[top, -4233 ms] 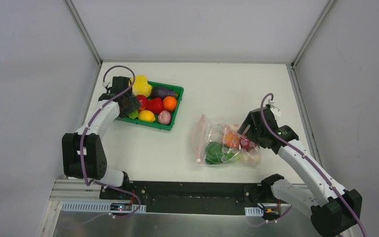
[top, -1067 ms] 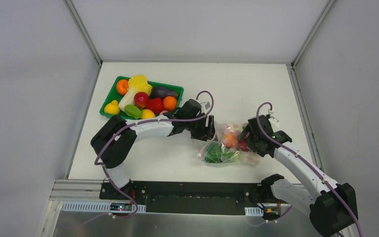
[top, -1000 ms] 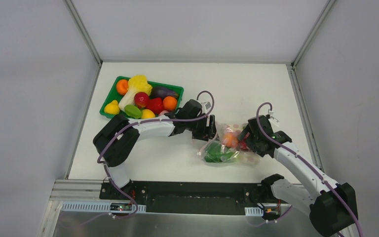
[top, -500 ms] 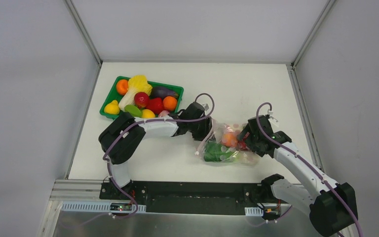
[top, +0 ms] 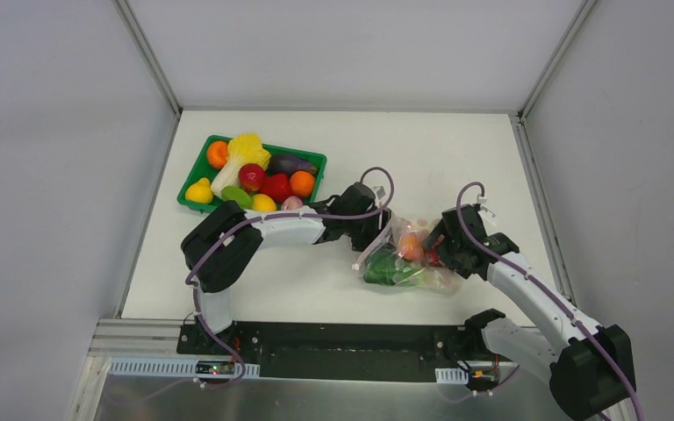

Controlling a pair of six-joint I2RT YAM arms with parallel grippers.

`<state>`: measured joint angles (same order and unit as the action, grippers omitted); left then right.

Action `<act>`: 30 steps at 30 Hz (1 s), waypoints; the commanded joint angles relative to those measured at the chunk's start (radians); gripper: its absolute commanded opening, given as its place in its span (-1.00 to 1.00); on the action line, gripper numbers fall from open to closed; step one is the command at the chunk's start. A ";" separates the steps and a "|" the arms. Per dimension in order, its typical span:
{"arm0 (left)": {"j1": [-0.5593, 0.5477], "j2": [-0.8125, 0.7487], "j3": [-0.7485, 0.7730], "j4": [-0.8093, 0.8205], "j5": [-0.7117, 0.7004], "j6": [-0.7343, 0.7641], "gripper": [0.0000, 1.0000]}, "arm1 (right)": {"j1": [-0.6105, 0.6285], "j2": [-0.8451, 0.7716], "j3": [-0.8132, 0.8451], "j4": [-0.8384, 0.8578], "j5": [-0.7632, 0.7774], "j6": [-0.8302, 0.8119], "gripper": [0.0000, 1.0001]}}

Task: Open the zip-top bag and remove the fake food
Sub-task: Pick up the fake fruit from the zipper food storage bag.

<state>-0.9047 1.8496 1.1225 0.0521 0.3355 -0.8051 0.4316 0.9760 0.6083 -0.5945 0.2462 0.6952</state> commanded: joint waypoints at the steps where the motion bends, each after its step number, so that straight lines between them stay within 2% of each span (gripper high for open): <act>1: -0.009 -0.043 0.010 0.153 0.053 -0.038 0.20 | 0.002 0.002 -0.009 0.002 -0.038 0.002 0.68; 6: -0.009 -0.055 -0.026 0.286 0.069 -0.104 0.27 | 0.002 -0.004 -0.012 0.006 -0.045 -0.005 0.68; 13: -0.009 -0.012 -0.023 0.287 0.019 -0.116 0.35 | 0.001 0.006 -0.023 0.023 -0.063 -0.008 0.68; 18: -0.008 0.019 -0.035 0.367 -0.004 -0.121 0.34 | 0.002 0.016 -0.028 0.028 -0.070 -0.009 0.68; 24: -0.008 0.087 -0.005 0.335 -0.028 -0.115 0.37 | 0.002 0.023 -0.030 0.036 -0.081 -0.018 0.68; 30: -0.010 0.150 0.013 0.411 0.030 -0.133 0.42 | 0.002 0.035 -0.040 0.047 -0.096 -0.019 0.68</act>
<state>-0.9016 1.9450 1.1110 0.4118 0.3340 -0.9283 0.4305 0.9951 0.5903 -0.5701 0.2119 0.6724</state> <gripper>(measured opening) 0.702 0.841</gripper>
